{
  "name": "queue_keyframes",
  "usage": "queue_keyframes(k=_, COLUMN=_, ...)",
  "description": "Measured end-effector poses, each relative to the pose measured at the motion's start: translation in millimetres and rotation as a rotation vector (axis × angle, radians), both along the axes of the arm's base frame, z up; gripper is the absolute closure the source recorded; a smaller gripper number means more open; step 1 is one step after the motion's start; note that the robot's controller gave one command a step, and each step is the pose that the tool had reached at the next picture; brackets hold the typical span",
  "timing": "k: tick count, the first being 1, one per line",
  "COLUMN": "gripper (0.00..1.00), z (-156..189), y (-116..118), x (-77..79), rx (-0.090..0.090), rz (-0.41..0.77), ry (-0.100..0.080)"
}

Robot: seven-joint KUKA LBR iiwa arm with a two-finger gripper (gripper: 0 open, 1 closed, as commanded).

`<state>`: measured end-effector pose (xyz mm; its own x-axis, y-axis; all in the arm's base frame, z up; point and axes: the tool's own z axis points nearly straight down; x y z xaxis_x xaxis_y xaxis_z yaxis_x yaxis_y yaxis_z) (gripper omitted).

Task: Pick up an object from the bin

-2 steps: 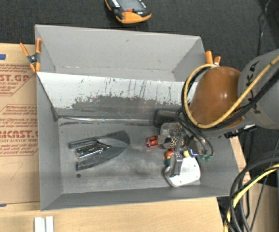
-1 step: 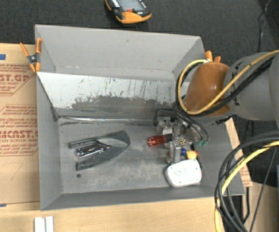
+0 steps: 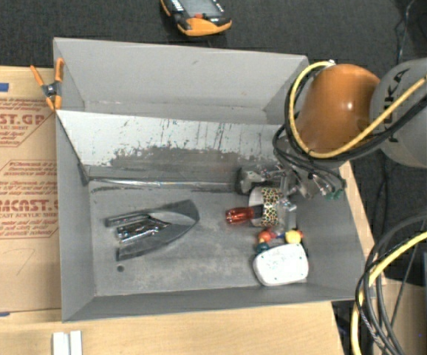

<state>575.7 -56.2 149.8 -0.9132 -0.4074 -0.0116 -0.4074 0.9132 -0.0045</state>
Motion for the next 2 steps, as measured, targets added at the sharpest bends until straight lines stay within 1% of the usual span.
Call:
queue_keyframes(k=1, gripper=0.0, z=-50, y=-48, x=-4.3, rx=0.001, rz=-0.02, ry=0.01)
queue_keyframes(k=2, gripper=0.0, z=-80, y=-11, x=11.4, rx=-0.002, rz=0.462, ry=0.001)
